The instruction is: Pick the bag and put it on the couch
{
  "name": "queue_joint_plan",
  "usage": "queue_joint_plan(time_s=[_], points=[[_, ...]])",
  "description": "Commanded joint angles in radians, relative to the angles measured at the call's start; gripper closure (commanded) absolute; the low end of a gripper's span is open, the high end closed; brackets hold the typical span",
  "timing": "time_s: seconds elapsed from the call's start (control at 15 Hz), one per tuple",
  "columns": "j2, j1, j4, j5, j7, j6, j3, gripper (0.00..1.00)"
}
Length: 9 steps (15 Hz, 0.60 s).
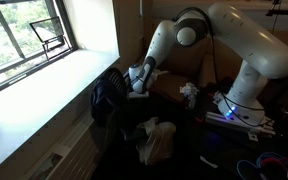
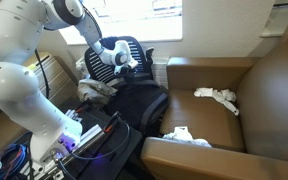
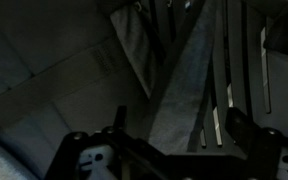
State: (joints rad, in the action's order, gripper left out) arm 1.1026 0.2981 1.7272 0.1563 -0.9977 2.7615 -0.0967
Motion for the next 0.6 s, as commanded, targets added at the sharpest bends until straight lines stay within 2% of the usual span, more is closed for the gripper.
queue_joint_plan(time_s=[0.0, 0.27, 0.4, 0.47, 0.53], points=[[0.027, -0.003, -0.024, 0.017, 0.006, 0.024, 0.002, 0.0], [0.045, -0.001, -0.038, 0.019, 0.007, 0.033, 0.002, 0.0], [0.06, -0.028, -0.059, 0.028, 0.018, 0.001, 0.022, 0.01], [0.068, -0.03, -0.063, 0.027, 0.019, -0.002, 0.022, 0.26], [0.072, -0.033, -0.065, 0.027, 0.021, -0.001, 0.024, 0.26]])
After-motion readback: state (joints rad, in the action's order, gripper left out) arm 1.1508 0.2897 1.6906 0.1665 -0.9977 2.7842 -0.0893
